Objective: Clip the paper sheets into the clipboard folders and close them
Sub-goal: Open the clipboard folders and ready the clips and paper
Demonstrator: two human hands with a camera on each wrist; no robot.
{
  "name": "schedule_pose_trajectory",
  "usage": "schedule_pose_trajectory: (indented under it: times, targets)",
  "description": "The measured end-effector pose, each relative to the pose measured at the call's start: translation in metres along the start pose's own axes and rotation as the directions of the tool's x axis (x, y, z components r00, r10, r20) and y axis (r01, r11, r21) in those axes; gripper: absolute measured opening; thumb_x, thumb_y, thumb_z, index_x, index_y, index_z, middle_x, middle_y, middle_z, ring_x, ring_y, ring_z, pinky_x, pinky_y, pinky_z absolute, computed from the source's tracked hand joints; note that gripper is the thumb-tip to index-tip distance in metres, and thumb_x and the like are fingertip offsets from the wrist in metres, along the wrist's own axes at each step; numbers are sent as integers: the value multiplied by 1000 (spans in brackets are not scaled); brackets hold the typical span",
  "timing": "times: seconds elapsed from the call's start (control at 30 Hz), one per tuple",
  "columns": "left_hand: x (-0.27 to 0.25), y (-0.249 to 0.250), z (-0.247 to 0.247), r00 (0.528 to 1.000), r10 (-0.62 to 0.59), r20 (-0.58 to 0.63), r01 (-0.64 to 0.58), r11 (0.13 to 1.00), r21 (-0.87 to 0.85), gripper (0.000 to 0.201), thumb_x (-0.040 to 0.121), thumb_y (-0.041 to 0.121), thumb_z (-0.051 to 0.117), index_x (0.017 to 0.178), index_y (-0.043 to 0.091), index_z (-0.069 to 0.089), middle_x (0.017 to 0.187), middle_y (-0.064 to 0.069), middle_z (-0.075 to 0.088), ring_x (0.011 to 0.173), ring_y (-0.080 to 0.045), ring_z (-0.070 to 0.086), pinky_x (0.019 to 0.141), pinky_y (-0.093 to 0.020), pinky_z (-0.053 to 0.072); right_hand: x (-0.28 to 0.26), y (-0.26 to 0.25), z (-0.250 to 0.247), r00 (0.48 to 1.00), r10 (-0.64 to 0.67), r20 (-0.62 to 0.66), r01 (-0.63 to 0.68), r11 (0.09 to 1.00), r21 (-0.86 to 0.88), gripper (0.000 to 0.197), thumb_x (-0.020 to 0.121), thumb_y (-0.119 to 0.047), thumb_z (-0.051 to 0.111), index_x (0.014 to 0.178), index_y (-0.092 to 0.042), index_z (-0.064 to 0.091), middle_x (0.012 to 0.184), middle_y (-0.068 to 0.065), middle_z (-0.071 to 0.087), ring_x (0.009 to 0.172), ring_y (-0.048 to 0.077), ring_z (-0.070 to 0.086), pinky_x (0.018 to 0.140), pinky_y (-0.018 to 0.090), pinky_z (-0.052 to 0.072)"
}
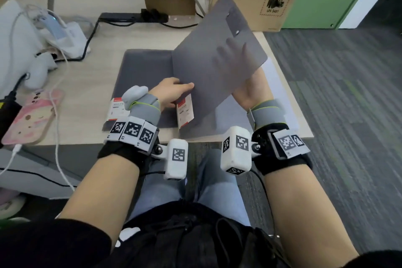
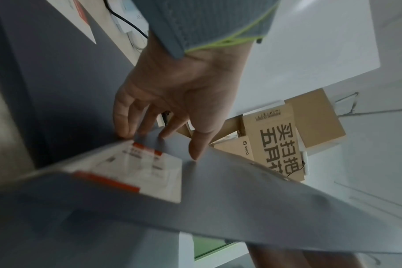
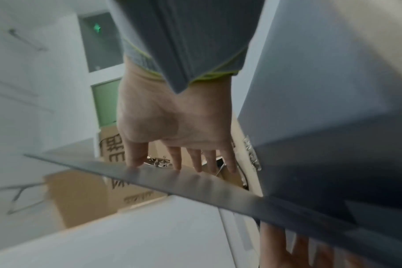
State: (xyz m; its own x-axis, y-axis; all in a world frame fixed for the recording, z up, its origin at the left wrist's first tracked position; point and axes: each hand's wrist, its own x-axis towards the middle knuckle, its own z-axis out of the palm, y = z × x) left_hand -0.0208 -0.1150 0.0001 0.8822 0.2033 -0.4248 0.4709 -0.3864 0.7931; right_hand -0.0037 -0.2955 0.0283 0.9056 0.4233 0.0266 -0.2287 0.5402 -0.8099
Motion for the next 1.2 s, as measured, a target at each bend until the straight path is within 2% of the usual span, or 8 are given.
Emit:
schedule_pose_trajectory:
  times: [0.13, 0.37, 0.53, 0.6, 0.77, 0.97, 1.07, 1.2]
  targets:
    - [-11, 7, -18, 985, 66, 160, -46, 991, -125, 63, 86, 65, 41, 137, 28, 42, 139, -4, 45, 106, -29, 58, 87, -35, 52, 9, -7, 40, 999, -20, 28, 25, 979, -202, 24, 101, -21, 34, 112, -17, 55, 115, 10, 67, 93, 11, 61, 78, 23, 54]
    - [-24, 18, -71, 860, 378, 342, -130, 812, -569, 98, 63, 87, 34, 132, 19, 50, 131, -12, 50, 104, -38, 61, 80, -43, 55, 32, 18, 110, 995, -15, 96, 60, 870, -490, 43, 96, -29, 46, 138, -17, 41, 138, -1, 46, 120, 4, 48, 99, 18, 40]
    - [-29, -3, -122, 870, 475, 132, -280, 695, -663, 47, 83, 45, 41, 116, 14, 56, 124, -15, 50, 105, -31, 55, 87, -38, 52, 49, 54, 140, 988, 8, 154, 88, 794, -601, 43, 86, -28, 57, 126, -17, 46, 123, 1, 57, 116, 9, 54, 110, 28, 40]
    - [-27, -25, -147, 897, 443, 0, -327, 662, -674, 43, 82, 26, 42, 120, 9, 55, 122, -17, 55, 112, -31, 51, 96, -42, 43, 57, 74, 154, 980, 26, 197, 123, 698, -705, 60, 73, -44, 62, 127, -21, 50, 135, 4, 54, 131, 15, 45, 117, 40, 31]
    - [-26, -64, -179, 914, 338, -223, -405, 723, -560, 38, 89, -9, 34, 105, 12, 61, 81, 4, 75, 72, -11, 69, 61, -27, 59, 79, 114, 165, 980, 126, 151, 58, 550, -833, 53, 82, -35, 64, 131, -22, 50, 143, 5, 46, 139, 20, 33, 119, 41, 23]
    - [-1, -103, -180, 976, 75, -205, -173, 838, -518, 36, 90, -5, 37, 82, 17, 65, 72, 5, 71, 63, -13, 65, 54, -24, 55, 95, 138, 157, 962, 270, -38, -166, 469, -868, 48, 90, -27, 59, 135, -15, 49, 144, 5, 45, 134, 17, 41, 109, 28, 35]
    - [19, -125, -181, 955, -111, -274, -39, 871, -490, 31, 88, 1, 42, 64, 18, 50, 59, 1, 50, 50, -11, 40, 48, -18, 29, 99, 150, 148, 943, 312, -113, -250, 444, -861, 47, 91, -23, 58, 135, -9, 49, 140, 5, 50, 120, 15, 48, 94, 21, 35]
    - [32, -145, -178, 980, -132, -149, 48, 885, -464, 25, 87, -1, 46, 71, 16, 54, 73, -9, 42, 54, -13, 32, 47, -19, 24, 105, 160, 136, 922, 333, -195, -335, 439, -834, 41, 91, -21, 58, 130, -8, 55, 119, 3, 55, 103, 13, 45, 78, 18, 38]
